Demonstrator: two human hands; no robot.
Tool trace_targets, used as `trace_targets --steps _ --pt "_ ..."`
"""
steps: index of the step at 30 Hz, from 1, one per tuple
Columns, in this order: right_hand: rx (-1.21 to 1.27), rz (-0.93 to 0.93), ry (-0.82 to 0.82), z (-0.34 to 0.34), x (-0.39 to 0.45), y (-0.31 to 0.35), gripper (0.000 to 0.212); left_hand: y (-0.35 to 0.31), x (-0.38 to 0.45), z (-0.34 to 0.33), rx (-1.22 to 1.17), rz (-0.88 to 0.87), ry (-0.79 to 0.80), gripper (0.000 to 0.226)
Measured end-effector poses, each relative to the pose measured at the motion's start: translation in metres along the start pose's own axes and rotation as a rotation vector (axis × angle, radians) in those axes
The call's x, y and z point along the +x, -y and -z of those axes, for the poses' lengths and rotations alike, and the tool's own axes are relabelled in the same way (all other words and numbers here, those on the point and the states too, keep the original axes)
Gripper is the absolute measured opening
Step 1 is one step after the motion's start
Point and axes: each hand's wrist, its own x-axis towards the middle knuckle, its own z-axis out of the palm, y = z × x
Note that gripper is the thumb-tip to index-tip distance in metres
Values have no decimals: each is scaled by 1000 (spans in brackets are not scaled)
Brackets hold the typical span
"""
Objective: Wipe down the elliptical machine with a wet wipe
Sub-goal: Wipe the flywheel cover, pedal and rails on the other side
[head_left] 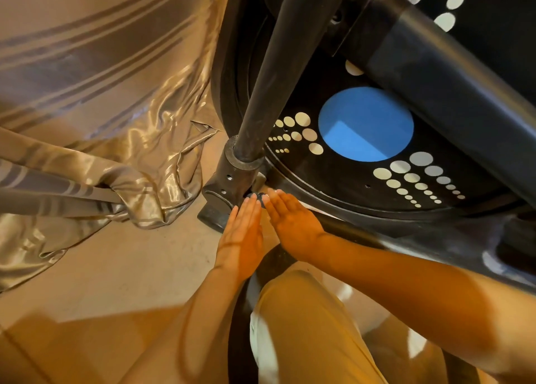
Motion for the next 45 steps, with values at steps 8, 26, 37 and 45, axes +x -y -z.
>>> trace_targets --steps 8,26,37,45 --pt "14 -211 27 -22 -102 -20 73 -28 9 -1 -198 1 -47 56" --pt "39 -371 -251 -56 -133 -13 66 -72 15 -16 -97 158 54 64" --pt "51 -724 -145 -53 -164 -8 74 -122 23 -20 -59 256 58 90" --pt "108 -387 -56 -20 -116 -17 66 -127 23 -17 -68 375 131 64"
